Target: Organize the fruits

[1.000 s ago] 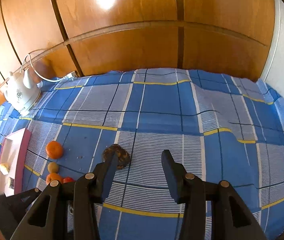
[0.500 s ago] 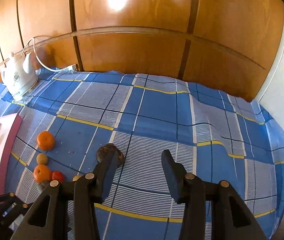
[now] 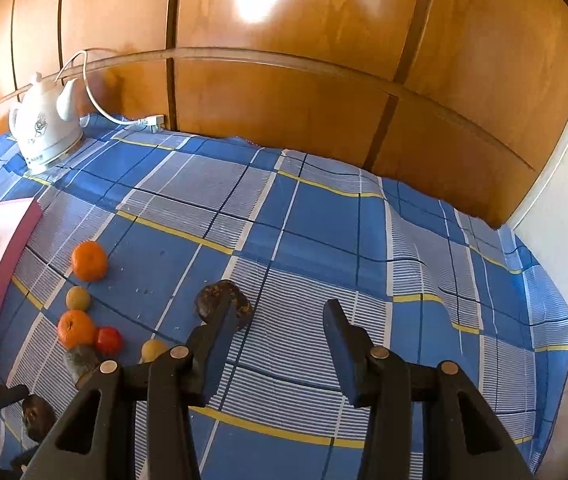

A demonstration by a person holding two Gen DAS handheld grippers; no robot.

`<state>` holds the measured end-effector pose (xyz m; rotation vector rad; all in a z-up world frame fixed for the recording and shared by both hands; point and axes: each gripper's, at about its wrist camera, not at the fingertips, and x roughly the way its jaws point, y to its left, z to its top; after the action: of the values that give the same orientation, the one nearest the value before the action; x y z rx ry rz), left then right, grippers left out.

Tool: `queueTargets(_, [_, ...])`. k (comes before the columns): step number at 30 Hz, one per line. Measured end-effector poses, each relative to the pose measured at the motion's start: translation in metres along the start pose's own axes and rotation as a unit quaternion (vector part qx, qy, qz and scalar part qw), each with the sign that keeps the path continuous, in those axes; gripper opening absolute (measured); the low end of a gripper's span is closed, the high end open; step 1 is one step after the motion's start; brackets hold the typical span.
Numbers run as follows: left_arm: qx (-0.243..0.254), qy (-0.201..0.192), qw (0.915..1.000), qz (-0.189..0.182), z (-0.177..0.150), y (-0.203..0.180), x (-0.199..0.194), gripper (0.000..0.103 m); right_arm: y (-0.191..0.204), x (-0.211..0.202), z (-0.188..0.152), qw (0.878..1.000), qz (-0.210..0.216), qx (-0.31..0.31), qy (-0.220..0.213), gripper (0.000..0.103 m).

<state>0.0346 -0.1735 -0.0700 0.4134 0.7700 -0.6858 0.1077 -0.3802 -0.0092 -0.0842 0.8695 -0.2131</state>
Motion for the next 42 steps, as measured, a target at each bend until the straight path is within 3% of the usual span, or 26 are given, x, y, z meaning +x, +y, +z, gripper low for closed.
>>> queueTargets(2, [-0.015,0.015,0.9998,0.001,-0.009,0.006,0.006,0.043,0.002,-0.001,-0.001,1.000,0.000,-0.002,-0.001,0.046])
queueTargets(14, [-0.035,0.004,0.9994,0.005,-0.015,0.008,0.008,0.042,0.012,0.001,-0.004,1.000,0.001,-0.018,0.003,0.046])
queueTargets(17, [-0.079,0.018,0.9966,-0.012,-0.020,0.022,0.015,0.038,0.013,0.003,-0.004,1.000,0.008,-0.016,0.009,0.046])
queueTargets(20, [-0.078,0.020,0.9967,-0.005,-0.018,0.021,0.016,0.038,0.012,0.007,-0.005,1.000,0.021,-0.009,0.018,0.046])
queueTargets(29, [-0.091,0.012,0.9956,-0.019,-0.021,0.025,0.016,0.038,0.009,0.018,-0.008,0.990,0.120,0.039,0.058,0.046])
queueTargets(34, [-0.094,0.006,0.9952,-0.023,-0.023,0.027,0.016,0.038,0.021,0.025,-0.011,0.976,0.193,0.042,0.090,0.046])
queueTargets(42, [-0.099,0.000,0.9946,-0.030,-0.025,0.028,0.015,0.038,0.055,0.025,-0.017,0.967,0.235,0.004,0.100,0.046])
